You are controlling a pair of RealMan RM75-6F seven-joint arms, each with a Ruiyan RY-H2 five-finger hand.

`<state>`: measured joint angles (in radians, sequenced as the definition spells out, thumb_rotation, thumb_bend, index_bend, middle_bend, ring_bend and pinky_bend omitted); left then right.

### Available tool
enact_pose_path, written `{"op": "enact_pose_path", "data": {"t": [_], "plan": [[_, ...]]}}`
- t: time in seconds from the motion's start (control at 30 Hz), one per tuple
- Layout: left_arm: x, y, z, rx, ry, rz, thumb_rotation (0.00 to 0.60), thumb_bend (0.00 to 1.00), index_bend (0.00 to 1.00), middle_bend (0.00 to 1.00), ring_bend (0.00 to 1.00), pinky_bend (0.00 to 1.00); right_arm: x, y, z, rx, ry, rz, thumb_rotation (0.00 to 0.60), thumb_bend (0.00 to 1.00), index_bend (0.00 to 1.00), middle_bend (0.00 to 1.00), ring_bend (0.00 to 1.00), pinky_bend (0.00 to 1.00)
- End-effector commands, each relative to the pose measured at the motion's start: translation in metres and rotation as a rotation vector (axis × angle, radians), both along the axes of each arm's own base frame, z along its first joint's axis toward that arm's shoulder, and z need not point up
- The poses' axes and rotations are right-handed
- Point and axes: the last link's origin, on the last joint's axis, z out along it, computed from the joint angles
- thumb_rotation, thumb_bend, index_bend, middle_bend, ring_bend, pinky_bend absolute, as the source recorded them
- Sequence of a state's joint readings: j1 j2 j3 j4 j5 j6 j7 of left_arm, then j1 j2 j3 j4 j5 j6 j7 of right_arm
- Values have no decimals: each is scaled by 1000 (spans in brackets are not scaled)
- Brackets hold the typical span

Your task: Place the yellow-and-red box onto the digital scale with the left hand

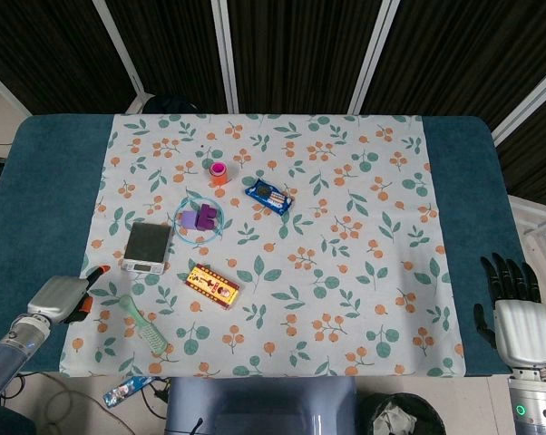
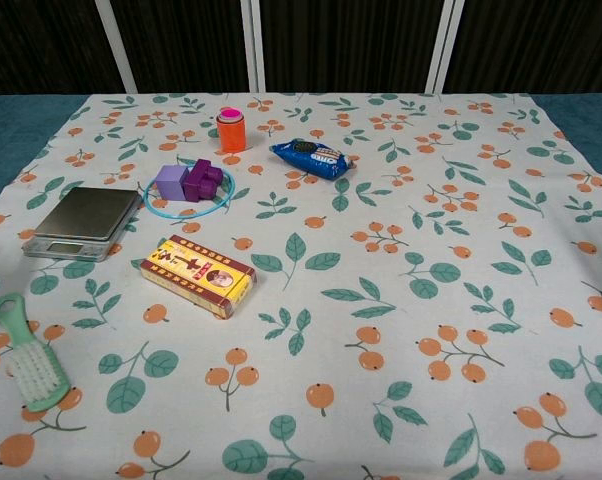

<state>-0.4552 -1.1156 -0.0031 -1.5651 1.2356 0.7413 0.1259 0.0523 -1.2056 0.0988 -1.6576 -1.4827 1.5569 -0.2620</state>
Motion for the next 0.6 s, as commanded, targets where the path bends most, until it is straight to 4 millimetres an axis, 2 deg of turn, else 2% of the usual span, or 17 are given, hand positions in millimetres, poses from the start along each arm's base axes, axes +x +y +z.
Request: {"op": "enact_pose_path", "data": {"t": [0.03, 0.3, 0.6], "plan": [[2, 6, -4, 4, -5, -9, 600, 655, 0, 794, 776, 807, 0, 0, 0, -1, 1, 0, 600, 551, 34, 67, 58, 25], [10, 15, -9, 0, -4, -26, 600, 656, 0, 791, 775, 807, 0, -1, -2, 2, 4, -1, 600, 550, 34, 67, 58, 26], [14, 13, -11, -20, -2, -34, 600, 656, 0, 790, 774, 807, 0, -1, -1, -4, 2, -1, 600, 551, 34, 67, 58, 25]]}}
